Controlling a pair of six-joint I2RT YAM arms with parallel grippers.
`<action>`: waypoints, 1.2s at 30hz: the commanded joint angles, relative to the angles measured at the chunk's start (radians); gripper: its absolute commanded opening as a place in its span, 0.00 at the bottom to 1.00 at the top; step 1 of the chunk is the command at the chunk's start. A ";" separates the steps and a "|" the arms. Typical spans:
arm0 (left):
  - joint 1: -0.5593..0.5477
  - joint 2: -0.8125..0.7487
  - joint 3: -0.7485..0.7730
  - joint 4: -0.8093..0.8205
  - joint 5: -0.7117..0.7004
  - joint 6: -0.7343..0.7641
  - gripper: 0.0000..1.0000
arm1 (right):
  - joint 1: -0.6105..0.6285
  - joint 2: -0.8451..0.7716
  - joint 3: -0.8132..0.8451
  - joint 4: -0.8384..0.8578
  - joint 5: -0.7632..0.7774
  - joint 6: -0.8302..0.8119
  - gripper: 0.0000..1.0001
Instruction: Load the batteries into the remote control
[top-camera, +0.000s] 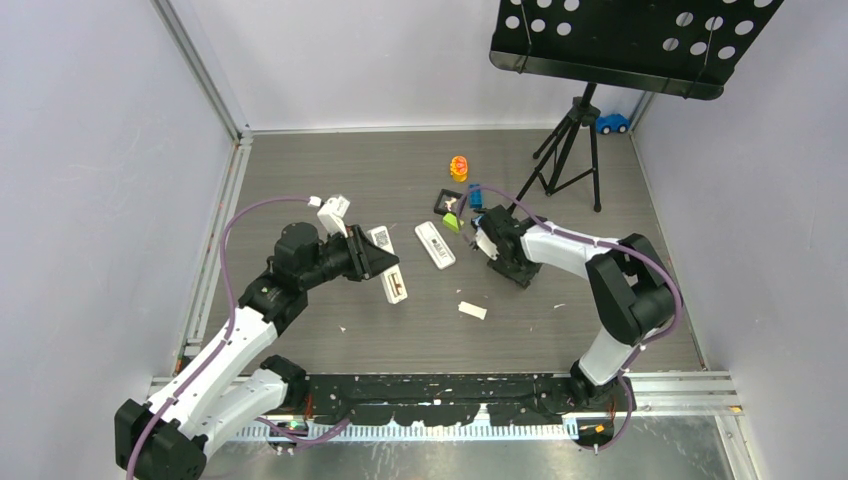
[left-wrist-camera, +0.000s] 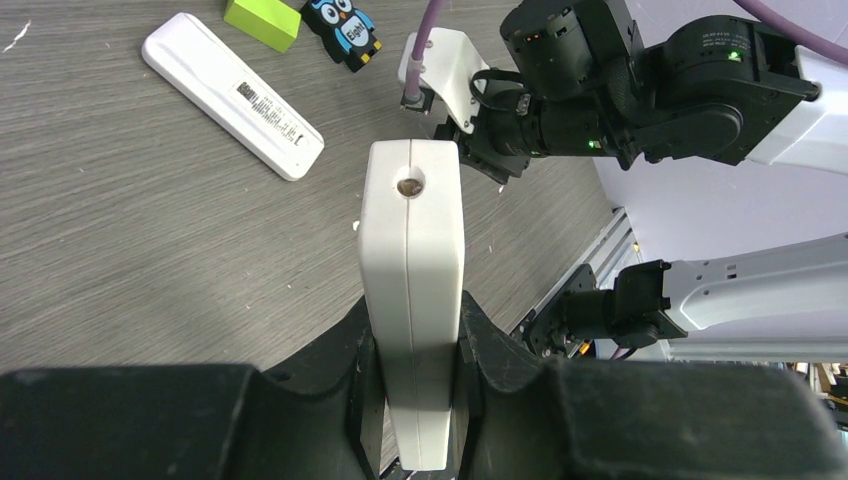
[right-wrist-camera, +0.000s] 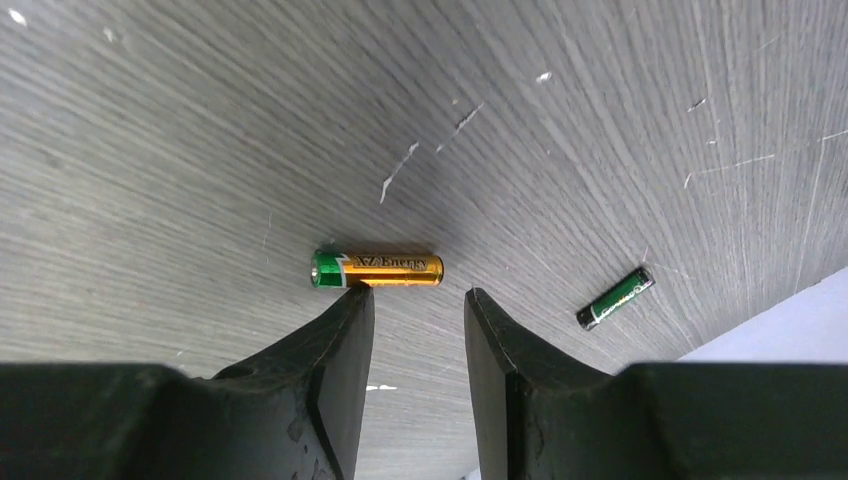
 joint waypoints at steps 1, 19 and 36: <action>0.004 -0.006 0.052 0.016 0.009 0.021 0.00 | 0.012 0.015 -0.008 0.083 0.010 -0.029 0.44; 0.009 -0.006 0.068 -0.015 -0.008 0.033 0.00 | 0.001 0.072 0.044 0.146 -0.132 -0.119 0.44; 0.011 0.020 0.084 -0.028 -0.014 0.035 0.00 | -0.019 0.138 0.117 0.151 -0.200 -0.153 0.41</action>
